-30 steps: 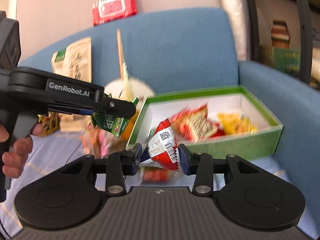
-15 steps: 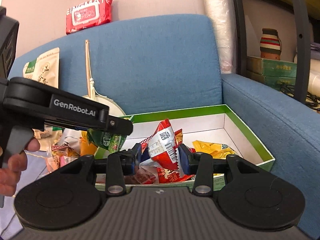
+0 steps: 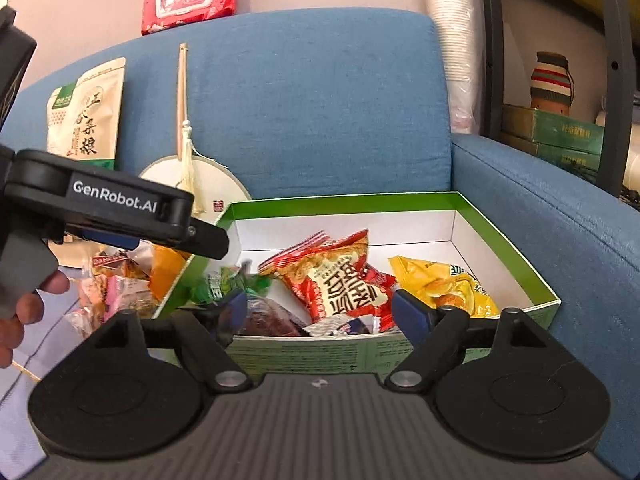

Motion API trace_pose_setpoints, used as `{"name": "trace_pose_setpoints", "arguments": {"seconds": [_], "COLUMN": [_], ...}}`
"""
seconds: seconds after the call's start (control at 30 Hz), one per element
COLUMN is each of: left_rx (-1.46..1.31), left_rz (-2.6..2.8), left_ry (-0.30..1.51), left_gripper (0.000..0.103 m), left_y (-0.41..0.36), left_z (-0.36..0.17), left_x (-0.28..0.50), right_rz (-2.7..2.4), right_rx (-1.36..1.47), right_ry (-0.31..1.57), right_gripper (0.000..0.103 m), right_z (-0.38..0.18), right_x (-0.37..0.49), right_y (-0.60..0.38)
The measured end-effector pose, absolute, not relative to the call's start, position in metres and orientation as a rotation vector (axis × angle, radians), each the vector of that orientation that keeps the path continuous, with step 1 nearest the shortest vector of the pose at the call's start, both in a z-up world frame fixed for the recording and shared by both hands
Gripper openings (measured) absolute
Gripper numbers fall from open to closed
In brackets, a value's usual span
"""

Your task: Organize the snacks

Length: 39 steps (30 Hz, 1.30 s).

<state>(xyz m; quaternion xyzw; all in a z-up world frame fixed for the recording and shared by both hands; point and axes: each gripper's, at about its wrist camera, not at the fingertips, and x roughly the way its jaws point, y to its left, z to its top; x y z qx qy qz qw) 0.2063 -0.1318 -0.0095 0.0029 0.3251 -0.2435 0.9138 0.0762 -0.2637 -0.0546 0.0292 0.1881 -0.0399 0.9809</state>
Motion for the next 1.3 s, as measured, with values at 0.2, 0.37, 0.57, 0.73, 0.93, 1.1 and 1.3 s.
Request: {"name": "trace_pose_setpoints", "arguments": {"seconds": [0.2, 0.37, 0.57, 0.73, 0.93, 1.1, 1.3], "left_rx": [0.012, -0.003, 0.000, -0.074, -0.115, -0.160, 0.000], "left_rz": [-0.449, -0.433, -0.397, -0.313, -0.339, -0.441, -0.546], "left_ry": [0.657, 0.657, 0.654, 0.714, 0.758, 0.814, 0.747], "left_gripper": [0.103, 0.103, 0.103, 0.103, 0.103, 0.103, 0.103], "left_y": [-0.114, -0.095, -0.045, 0.001, 0.018, 0.018, -0.008], "left_z": [0.000, 0.004, 0.005, -0.007, -0.027, -0.039, -0.049], "left_x": [0.197, 0.191, 0.191, 0.205, 0.210, 0.218, 0.210], "right_rz": [-0.067, -0.044, 0.046, 0.158, 0.261, 0.262, 0.140], "right_rx": [0.031, 0.015, -0.012, 0.021, 0.068, 0.095, 0.093], "right_ry": [0.365, 0.375, 0.383, 0.445, 0.529, 0.611, 0.588], "right_gripper": [0.103, 0.103, 0.103, 0.103, 0.103, 0.103, 0.103], "right_z": [-0.042, -0.034, -0.031, -0.040, -0.057, -0.073, -0.078], "right_x": [0.068, 0.059, 0.043, 0.047, 0.066, 0.088, 0.066], "right_y": [-0.248, -0.230, -0.202, -0.178, -0.147, -0.131, -0.156]}}
